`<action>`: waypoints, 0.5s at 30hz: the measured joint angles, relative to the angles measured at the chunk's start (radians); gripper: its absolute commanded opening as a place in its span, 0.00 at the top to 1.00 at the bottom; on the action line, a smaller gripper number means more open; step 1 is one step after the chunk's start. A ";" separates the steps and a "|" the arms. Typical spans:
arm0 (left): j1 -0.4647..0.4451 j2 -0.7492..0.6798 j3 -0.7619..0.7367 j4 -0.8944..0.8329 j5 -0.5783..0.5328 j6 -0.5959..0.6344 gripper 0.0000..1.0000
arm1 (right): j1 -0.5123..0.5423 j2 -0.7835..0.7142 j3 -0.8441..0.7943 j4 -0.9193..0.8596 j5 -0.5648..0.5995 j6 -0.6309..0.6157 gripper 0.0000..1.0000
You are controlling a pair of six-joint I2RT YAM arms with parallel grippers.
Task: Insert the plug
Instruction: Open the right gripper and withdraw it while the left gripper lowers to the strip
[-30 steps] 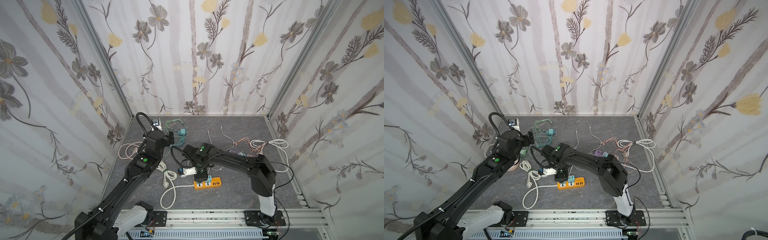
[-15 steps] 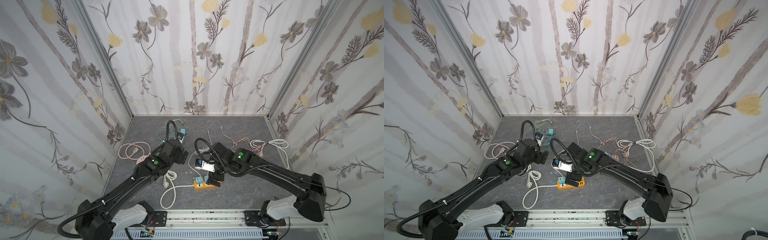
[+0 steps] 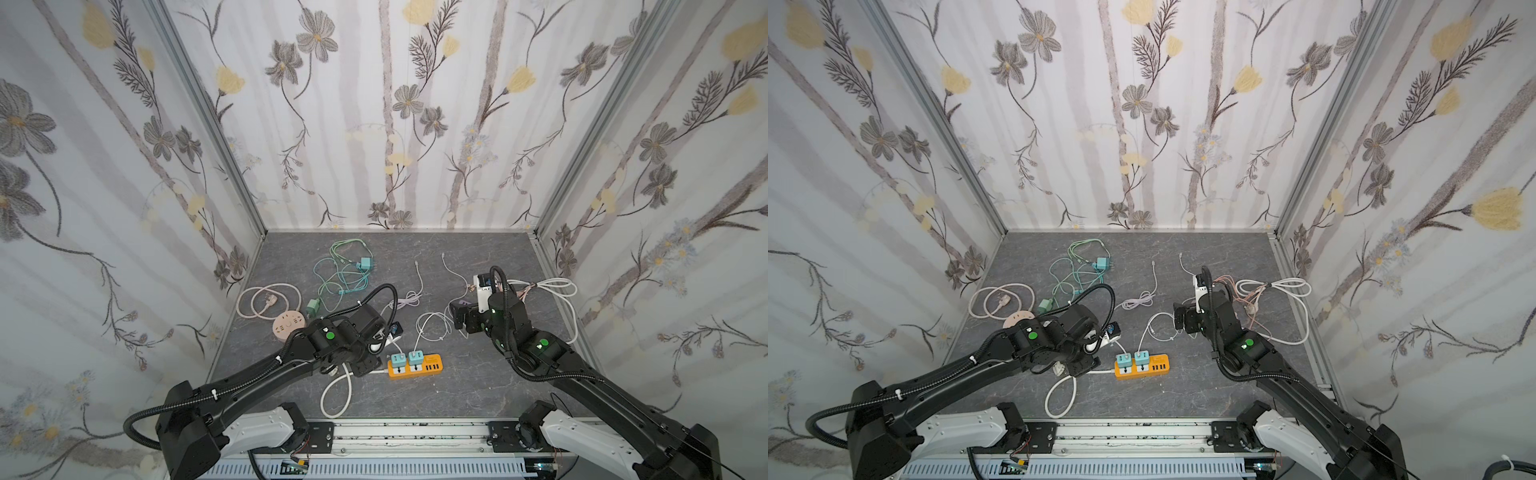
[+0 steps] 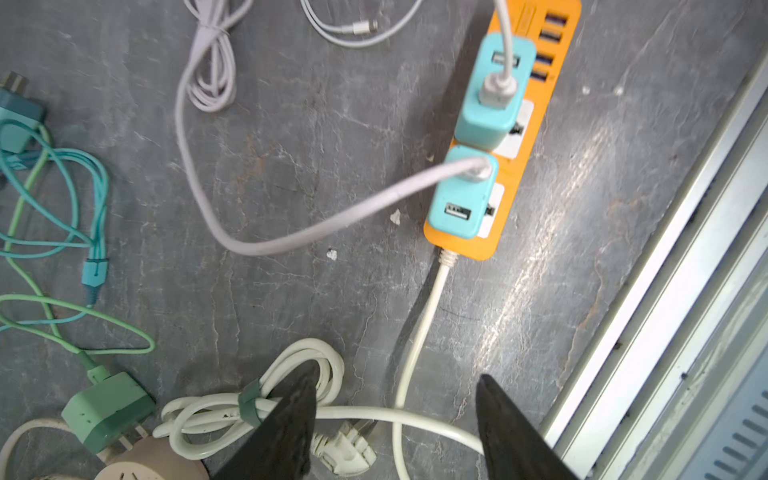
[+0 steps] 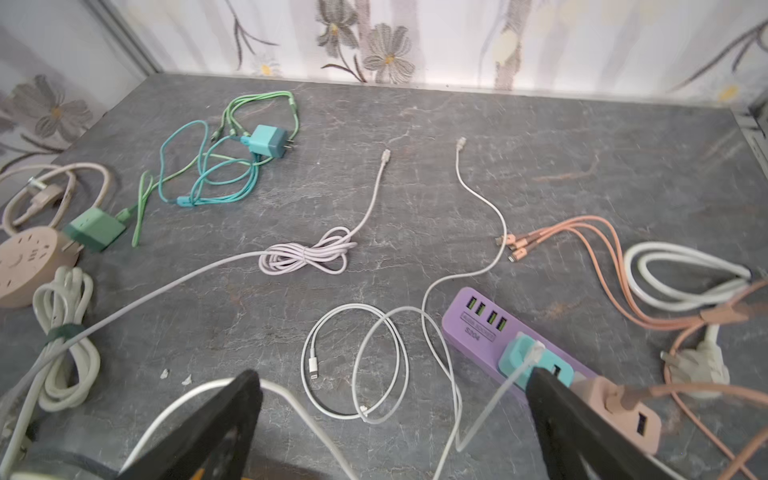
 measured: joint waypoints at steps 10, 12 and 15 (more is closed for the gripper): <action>-0.060 0.098 -0.160 0.150 -0.019 0.027 0.57 | -0.024 -0.121 -0.226 0.039 -0.168 0.106 0.01; -0.064 0.145 -0.182 0.197 -0.031 0.029 0.57 | -0.024 -0.142 -0.243 0.040 -0.185 0.115 0.01; -0.064 0.199 -0.198 0.248 -0.037 0.036 0.59 | -0.024 -0.166 -0.255 0.045 -0.188 0.120 0.01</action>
